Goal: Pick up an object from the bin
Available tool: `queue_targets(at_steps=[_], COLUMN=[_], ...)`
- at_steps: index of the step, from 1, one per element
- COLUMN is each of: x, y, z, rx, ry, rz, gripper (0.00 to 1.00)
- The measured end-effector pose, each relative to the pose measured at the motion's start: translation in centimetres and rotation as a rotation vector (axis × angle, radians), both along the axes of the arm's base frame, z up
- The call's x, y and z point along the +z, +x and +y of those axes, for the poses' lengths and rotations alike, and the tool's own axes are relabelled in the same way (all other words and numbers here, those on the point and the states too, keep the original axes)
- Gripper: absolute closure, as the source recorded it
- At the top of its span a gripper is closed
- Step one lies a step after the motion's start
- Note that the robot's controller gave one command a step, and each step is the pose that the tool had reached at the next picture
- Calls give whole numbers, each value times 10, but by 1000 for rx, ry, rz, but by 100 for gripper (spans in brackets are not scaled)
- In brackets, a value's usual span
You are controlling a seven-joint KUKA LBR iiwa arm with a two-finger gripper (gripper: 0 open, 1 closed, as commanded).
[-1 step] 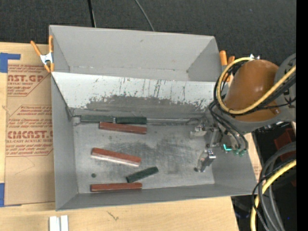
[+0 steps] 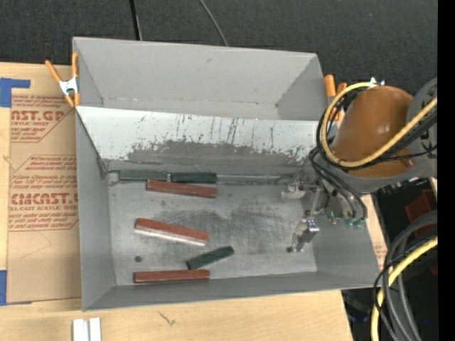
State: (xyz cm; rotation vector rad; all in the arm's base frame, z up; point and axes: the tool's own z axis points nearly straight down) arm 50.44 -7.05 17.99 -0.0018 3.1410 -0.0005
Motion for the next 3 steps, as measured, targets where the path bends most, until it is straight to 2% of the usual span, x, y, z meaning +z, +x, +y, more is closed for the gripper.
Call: queue_targets(at_steps=[1,2,3], x=[-105,-107,-108], y=[-4,-5,-5], z=[69,70,71], rx=[195,196,196], ry=[-3,-1,-1], rz=[-2,0,0], gripper=[100,0,0])
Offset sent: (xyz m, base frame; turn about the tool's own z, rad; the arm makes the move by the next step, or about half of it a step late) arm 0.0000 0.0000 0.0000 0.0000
